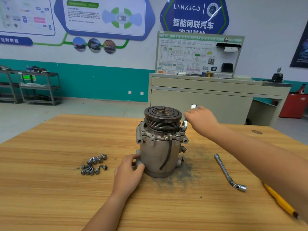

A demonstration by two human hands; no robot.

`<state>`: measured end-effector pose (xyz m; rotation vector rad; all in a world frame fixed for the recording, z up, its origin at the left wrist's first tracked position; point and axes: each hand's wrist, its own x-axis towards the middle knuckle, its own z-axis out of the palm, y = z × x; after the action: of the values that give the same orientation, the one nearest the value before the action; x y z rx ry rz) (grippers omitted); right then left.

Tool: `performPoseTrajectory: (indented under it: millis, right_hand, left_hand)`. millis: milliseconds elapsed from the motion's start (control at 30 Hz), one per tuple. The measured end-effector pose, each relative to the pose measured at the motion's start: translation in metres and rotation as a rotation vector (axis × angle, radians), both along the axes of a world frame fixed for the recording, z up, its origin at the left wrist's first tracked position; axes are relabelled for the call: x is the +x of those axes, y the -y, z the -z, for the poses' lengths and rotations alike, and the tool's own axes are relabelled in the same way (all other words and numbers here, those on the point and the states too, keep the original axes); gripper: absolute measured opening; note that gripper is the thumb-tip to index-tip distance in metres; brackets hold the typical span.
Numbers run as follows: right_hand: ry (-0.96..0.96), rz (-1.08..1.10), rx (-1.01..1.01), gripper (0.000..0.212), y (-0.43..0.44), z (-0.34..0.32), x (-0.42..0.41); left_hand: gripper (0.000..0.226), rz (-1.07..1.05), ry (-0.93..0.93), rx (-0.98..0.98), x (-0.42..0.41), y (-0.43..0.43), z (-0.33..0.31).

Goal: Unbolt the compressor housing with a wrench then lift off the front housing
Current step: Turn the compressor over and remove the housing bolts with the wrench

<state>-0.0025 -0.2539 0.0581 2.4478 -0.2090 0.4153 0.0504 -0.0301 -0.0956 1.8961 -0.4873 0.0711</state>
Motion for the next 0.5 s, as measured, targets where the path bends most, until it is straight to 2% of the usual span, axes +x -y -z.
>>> performPoseTrajectory:
  millis: [133,200,267,333,500]
  right_hand:
    - [0.131,-0.038,0.141,0.025,0.006,0.001,-0.003]
    - [0.328,-0.003,0.360,0.025,0.008,-0.002,-0.016]
    - [0.433,0.007,0.546,0.027,0.007,-0.006,-0.033]
    - [0.358,0.037,0.577,0.026,0.001,-0.008,-0.052]
    - [0.042,0.188,0.437,0.015,-0.031,-0.002,-0.083]
  left_hand:
    - [0.015,-0.018,-0.013,-0.030,0.002,0.000,0.001]
    - [0.014,-0.026,-0.014,-0.031,0.002,0.000,0.001]
    - [0.014,-0.029,-0.009,-0.025,0.002,-0.001,0.002]
    - [0.014,-0.027,-0.008,-0.027,0.002,0.000,0.002]
    - [0.015,-0.025,-0.008,-0.040,0.002,0.001,0.002]
